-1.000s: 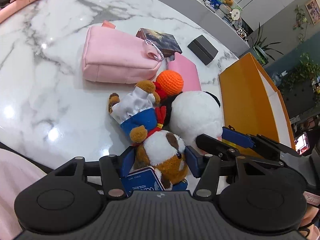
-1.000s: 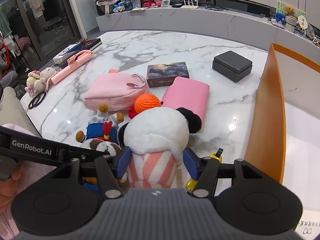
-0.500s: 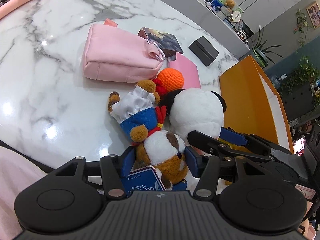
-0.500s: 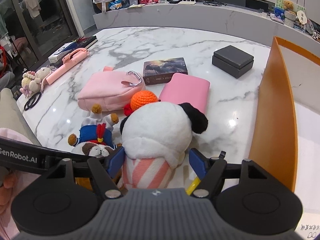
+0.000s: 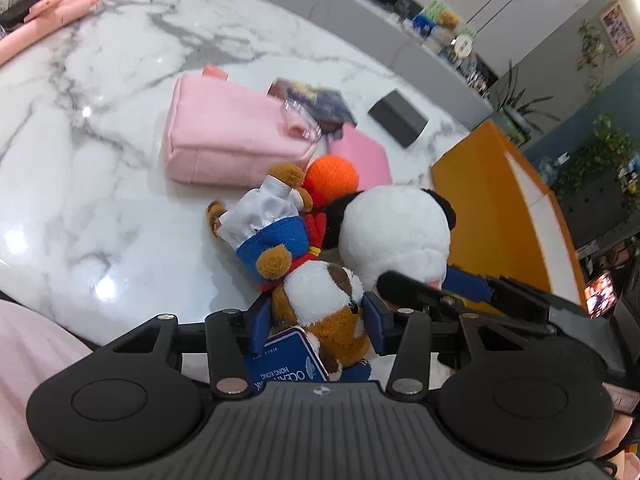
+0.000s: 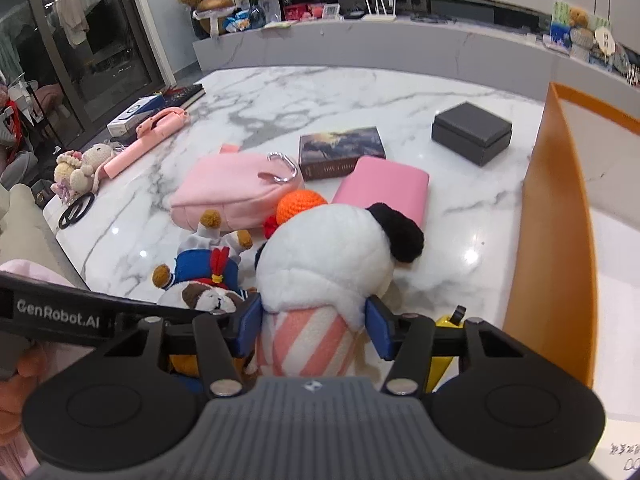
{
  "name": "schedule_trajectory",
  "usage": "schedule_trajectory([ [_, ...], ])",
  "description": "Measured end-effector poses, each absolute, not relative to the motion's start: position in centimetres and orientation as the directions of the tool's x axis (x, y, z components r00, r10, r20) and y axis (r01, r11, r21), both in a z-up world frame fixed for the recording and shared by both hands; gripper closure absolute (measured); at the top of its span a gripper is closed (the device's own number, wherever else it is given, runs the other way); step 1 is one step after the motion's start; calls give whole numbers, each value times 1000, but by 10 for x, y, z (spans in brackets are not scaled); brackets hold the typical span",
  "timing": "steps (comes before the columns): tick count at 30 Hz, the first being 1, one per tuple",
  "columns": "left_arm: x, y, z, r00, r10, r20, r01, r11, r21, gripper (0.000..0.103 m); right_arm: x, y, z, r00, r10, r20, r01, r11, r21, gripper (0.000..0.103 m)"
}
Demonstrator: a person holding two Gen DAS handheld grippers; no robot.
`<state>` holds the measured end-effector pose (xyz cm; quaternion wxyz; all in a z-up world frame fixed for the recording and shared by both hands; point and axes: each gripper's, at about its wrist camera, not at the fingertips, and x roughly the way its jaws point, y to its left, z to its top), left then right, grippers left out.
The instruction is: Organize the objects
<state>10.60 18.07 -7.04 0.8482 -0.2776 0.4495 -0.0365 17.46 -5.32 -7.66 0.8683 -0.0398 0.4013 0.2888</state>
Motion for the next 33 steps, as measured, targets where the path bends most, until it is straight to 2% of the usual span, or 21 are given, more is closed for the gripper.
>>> schedule_trajectory([
  [4,101,185,-59,643,-327,-693,-170,821,-545,50,166,-56,-65,542,484,-687,-547,824,149,46],
  [11,97,180,-11,711,-328,-622,-92,833,-545,50,152,-73,-27,611,509,-606,-529,832,165,46],
  [17,110,152,40,744,-330,-582,12,876,-482,50,142,-105,10,692,498,-522,-475,859,190,46],
  [21,131,121,59,724,-363,-587,79,889,-451,50,139,-133,31,749,451,-484,-424,889,172,46],
  [25,152,79,67,697,-383,-606,157,906,-393,50,140,-162,40,795,358,-489,-335,932,138,46],
  [33,183,6,53,611,-411,-676,277,912,-304,50,157,-214,24,799,181,-573,-170,983,72,46],
])
